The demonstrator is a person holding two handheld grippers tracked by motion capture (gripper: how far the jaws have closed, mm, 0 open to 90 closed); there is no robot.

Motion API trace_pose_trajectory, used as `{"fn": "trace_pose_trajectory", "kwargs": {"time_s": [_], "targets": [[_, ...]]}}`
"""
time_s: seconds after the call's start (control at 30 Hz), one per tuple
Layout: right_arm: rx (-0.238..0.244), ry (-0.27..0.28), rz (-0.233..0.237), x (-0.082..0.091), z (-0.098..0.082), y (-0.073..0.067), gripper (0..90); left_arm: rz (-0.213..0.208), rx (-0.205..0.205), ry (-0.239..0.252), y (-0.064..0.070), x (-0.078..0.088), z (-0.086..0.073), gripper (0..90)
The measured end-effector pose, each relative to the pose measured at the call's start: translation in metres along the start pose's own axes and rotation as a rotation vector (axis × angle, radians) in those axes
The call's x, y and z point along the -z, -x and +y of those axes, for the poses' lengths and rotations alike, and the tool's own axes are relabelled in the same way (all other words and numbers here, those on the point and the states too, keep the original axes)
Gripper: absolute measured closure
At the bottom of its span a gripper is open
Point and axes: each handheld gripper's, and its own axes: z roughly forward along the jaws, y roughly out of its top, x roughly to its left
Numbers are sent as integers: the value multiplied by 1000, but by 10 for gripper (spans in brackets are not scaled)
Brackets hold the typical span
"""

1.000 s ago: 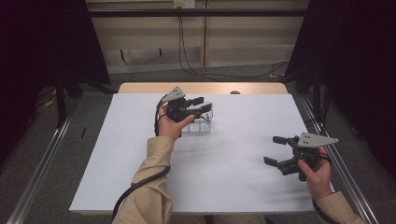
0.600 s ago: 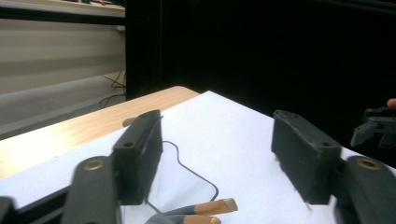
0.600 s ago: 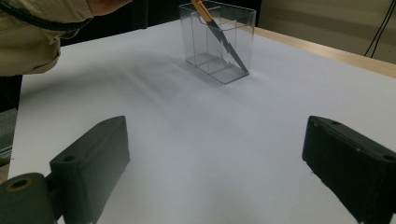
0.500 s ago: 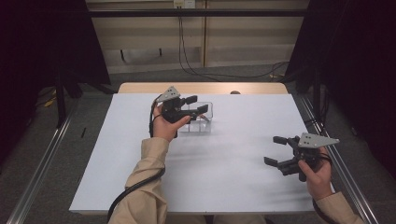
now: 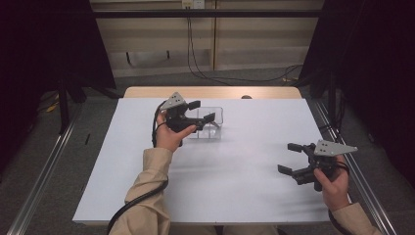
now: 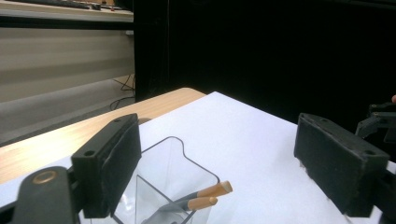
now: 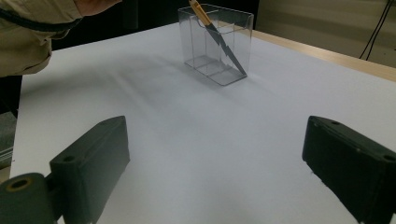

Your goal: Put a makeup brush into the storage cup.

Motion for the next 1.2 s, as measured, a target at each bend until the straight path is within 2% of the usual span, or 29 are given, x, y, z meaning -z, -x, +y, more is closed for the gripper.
{"fn": "trace_pose_trajectory", "kwargs": {"time_s": [0.07, 0.17, 0.23, 0.27, 0.57, 0.97, 1.07, 1.2], "targets": [[-1, 0, 2, 0, 0, 0, 67, -1, -1, -3, 0, 2, -1, 133], [-2, -2, 1, 0, 0, 0, 67, 22, -8, -10, 0, 5, -2, 107], [-4, -3, -3, 0, 0, 0, 67, 16, -4, -10, -1, 8, -4, 94], [-5, -4, -5, 1, 0, 0, 67, 30, -12, -17, -1, 9, -4, 91], [-3, -3, -6, 0, 0, 0, 67, 47, -15, -23, 0, 17, -13, 45], [-5, -6, -16, 3, -1, 1, 66, 37, -9, -2, 3, 31, -19, 35], [-6, -6, -17, 3, -2, 0, 66, 43, -20, -12, 2, 34, -20, 23], [-7, -5, -16, 4, -2, 0, 66, 41, -14, -15, 2, 38, -23, 16]]}}
